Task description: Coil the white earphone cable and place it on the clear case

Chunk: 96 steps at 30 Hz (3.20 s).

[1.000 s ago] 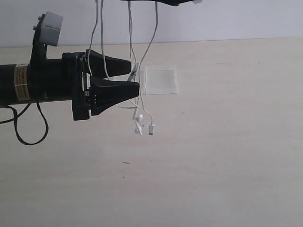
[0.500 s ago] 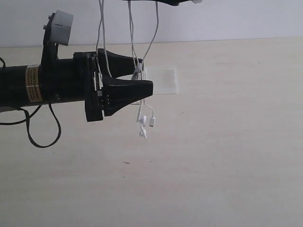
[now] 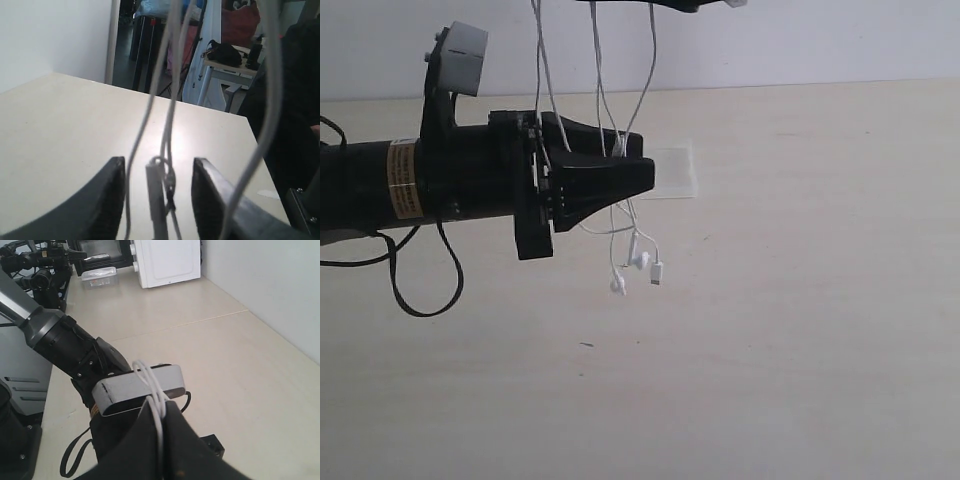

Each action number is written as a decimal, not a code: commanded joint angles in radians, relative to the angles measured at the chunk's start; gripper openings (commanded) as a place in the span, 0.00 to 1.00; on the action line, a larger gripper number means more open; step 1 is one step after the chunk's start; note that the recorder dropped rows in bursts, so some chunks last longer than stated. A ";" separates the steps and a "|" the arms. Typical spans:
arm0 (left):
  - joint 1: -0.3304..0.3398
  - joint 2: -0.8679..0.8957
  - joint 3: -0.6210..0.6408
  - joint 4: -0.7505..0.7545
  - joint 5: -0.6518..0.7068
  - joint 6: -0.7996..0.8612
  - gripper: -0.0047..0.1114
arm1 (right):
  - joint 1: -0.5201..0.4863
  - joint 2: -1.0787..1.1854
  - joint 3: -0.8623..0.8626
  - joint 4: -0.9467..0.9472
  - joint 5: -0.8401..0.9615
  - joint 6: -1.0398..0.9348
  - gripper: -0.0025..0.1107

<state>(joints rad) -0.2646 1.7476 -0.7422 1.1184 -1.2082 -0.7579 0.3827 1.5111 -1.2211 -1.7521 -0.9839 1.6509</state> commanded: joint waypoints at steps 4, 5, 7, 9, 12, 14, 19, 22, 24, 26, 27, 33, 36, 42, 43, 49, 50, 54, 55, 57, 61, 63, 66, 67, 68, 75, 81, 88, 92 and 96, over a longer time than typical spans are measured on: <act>-0.004 0.003 -0.005 -0.031 -0.005 0.005 0.17 | 0.000 -0.009 -0.008 0.008 -0.014 0.000 0.02; -0.004 0.003 -0.005 -0.031 0.005 0.005 0.11 | 0.000 -0.009 -0.008 0.008 -0.014 0.000 0.02; -0.004 0.003 -0.005 -0.031 0.016 0.005 0.04 | 0.000 -0.009 -0.008 0.008 -0.011 0.000 0.02; -0.004 0.003 -0.005 -0.031 0.026 0.005 0.04 | 0.000 -0.009 -0.008 0.008 -0.008 0.000 0.02; -0.002 0.003 -0.005 -0.024 0.042 0.003 0.04 | 0.000 -0.009 -0.008 0.008 -0.003 0.002 0.02; 0.004 0.003 -0.005 -0.020 0.064 -0.001 0.04 | 0.000 -0.009 -0.008 0.008 0.016 0.012 0.02; 0.067 -0.009 -0.005 0.001 0.085 -0.040 0.04 | -0.010 -0.009 -0.008 0.008 0.053 0.045 0.02; 0.124 -0.033 -0.005 0.025 0.085 -0.086 0.04 | -0.035 -0.009 -0.008 0.008 0.048 0.069 0.02; 0.159 -0.054 -0.005 0.046 0.085 -0.112 0.04 | -0.055 -0.009 -0.008 0.008 0.047 0.107 0.02; 0.179 -0.074 -0.005 0.055 0.085 -0.131 0.04 | -0.066 -0.009 -0.003 0.008 0.043 0.130 0.02; 0.186 -0.085 -0.005 0.061 0.085 -0.136 0.04 | -0.069 -0.009 0.001 0.008 0.039 0.135 0.02; 0.184 -0.157 -0.038 0.077 0.147 -0.180 0.04 | -0.069 -0.009 0.046 0.008 -0.002 0.134 0.06; 0.184 -0.184 -0.067 0.115 0.182 -0.245 0.04 | -0.069 -0.009 0.076 0.008 -0.012 0.132 0.11; 0.184 -0.216 -0.109 0.298 0.185 -0.381 0.04 | -0.069 -0.009 0.114 0.008 0.032 0.132 0.26; 0.184 -0.220 -0.115 0.325 0.185 -0.408 0.04 | -0.069 -0.009 0.118 0.008 0.049 0.132 0.29; 0.184 -0.229 -0.121 0.351 0.183 -0.440 0.04 | -0.069 -0.009 0.119 0.008 0.081 0.131 0.27; 0.184 -0.229 -0.121 0.351 0.183 -0.440 0.04 | -0.069 -0.009 0.119 0.008 0.081 0.131 0.25; 0.184 -0.229 -0.121 0.330 0.183 -0.440 0.04 | -0.069 -0.009 0.119 0.008 0.063 0.126 0.24; 0.184 -0.229 -0.121 0.320 0.183 -0.440 0.04 | -0.069 -0.009 0.119 0.008 0.045 0.124 0.25; 0.184 -0.229 -0.121 0.280 0.183 -0.431 0.04 | -0.069 -0.009 0.119 0.008 0.013 0.101 0.30; 0.184 -0.229 -0.146 0.254 0.128 -0.444 0.04 | -0.069 -0.009 0.119 0.008 -0.017 0.086 0.43; 0.184 -0.229 -0.164 0.254 0.088 -0.462 0.04 | -0.069 -0.009 0.119 0.008 -0.017 0.086 0.47; 0.184 -0.229 -0.182 0.256 0.050 -0.488 0.04 | -0.069 -0.009 0.119 0.008 -0.017 0.084 0.52; 0.184 -0.229 -0.188 0.256 0.041 -0.493 0.04 | -0.069 -0.009 0.119 0.008 -0.017 0.081 0.53; 0.184 -0.229 -0.192 0.262 0.035 -0.503 0.04 | -0.069 -0.009 0.119 0.008 -0.017 0.081 0.54; 0.184 -0.229 -0.195 0.262 0.021 -0.522 0.04 | -0.069 -0.009 0.172 0.008 -0.008 0.026 0.59; 0.184 -0.229 -0.195 0.254 -0.002 -0.528 0.04 | -0.069 -0.003 0.216 0.008 0.015 0.009 0.59; 0.184 -0.260 -0.195 0.254 -0.013 -0.543 0.04 | -0.069 0.095 0.227 0.008 0.054 -0.014 0.59; 0.184 -0.277 -0.195 0.254 -0.013 -0.548 0.04 | -0.069 0.150 0.227 0.008 0.049 -0.035 0.59; 0.184 -0.277 -0.195 0.263 -0.013 -0.548 0.04 | -0.069 0.189 0.227 0.036 0.049 -0.081 0.55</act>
<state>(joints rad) -0.0821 1.4789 -0.9298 1.3907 -1.2084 -1.2962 0.3182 1.6806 -0.9968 -1.7491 -0.9396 1.6063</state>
